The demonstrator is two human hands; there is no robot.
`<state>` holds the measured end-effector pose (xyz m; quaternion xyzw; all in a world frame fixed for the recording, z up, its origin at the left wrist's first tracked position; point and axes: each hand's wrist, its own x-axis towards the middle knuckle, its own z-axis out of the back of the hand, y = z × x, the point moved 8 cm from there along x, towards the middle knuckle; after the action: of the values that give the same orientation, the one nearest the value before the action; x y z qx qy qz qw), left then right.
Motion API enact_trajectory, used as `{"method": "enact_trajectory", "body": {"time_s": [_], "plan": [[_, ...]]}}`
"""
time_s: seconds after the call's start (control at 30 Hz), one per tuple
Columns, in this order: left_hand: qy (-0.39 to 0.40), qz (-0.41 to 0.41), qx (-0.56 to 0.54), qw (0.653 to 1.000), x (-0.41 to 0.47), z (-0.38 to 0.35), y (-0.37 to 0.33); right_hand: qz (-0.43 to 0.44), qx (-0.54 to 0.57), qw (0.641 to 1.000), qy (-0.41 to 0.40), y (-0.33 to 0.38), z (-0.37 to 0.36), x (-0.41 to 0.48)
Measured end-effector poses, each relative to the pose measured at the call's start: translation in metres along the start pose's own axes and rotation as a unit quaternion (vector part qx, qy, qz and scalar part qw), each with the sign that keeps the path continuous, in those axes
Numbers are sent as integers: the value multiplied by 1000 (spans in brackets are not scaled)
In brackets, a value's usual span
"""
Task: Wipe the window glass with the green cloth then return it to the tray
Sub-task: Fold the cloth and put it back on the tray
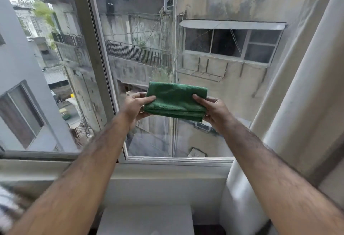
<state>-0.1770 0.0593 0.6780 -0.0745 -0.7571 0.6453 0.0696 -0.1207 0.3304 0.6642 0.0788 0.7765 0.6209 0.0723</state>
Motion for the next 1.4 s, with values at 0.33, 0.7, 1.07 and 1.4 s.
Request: {"method": "enact_trajectory", "body": {"time_s": [0.33, 0.7, 1.07, 1.4], "plan": [[-45, 159, 22, 986, -34, 63, 219, -166, -32, 985, -38, -218, 27, -43], [-48, 312, 137, 939, -102, 133, 472, -342, -69, 935, -65, -500, 61, -143], [-12, 338, 316, 886, -135, 172, 674, -456, -79, 877, -131, -715, 88, -242], [51, 272, 482, 831, -138, 155, 763, -486, -167, 833, -204, -807, 118, -270]]}}
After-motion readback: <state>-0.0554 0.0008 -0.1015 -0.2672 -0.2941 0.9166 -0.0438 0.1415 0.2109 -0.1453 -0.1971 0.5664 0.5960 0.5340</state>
